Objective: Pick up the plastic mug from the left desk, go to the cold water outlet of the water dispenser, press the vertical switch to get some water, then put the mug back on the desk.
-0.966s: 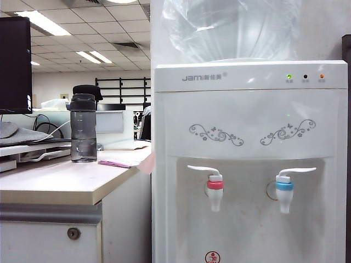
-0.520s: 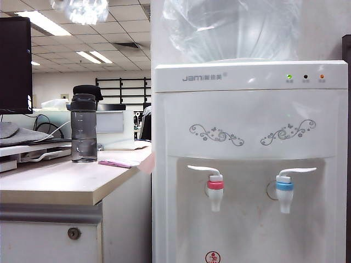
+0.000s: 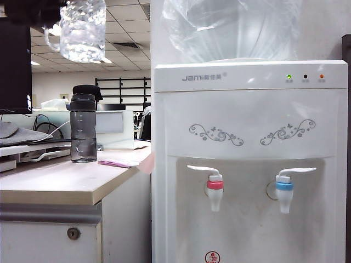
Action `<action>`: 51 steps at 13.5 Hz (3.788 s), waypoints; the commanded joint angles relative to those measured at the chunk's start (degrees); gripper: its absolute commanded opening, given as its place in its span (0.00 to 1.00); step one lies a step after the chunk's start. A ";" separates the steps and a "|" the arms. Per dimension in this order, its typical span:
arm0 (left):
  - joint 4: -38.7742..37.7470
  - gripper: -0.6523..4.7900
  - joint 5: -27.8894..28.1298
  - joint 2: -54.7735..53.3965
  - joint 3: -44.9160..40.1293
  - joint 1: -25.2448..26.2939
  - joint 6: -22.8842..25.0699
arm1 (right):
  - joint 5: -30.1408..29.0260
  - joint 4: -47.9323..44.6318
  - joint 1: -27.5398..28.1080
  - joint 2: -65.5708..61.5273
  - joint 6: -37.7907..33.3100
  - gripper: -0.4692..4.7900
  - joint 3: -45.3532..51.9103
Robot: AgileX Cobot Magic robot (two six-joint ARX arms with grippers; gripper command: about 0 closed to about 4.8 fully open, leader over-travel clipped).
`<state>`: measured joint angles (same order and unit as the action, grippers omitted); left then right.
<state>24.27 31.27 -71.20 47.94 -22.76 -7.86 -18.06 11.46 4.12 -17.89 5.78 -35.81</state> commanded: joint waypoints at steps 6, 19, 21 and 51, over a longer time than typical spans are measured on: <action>31.12 0.11 0.85 -14.38 -11.93 2.86 0.61 | -0.02 -0.92 0.02 0.00 -0.20 0.09 -0.24; 58.55 0.11 -2.99 -44.26 -13.31 9.11 0.33 | -0.07 -0.92 0.07 0.00 -0.20 0.09 -0.24; 58.88 0.11 -3.02 -46.01 -13.00 9.25 -0.09 | -0.07 -0.92 0.04 0.00 -0.20 0.09 -0.24; 58.88 0.56 0.39 -34.64 -24.20 6.97 0.76 | -0.04 -0.92 0.04 0.00 -0.20 0.09 -0.24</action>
<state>81.28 31.83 -107.70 24.58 -15.75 -6.39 -18.06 11.49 4.14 -17.89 5.78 -35.81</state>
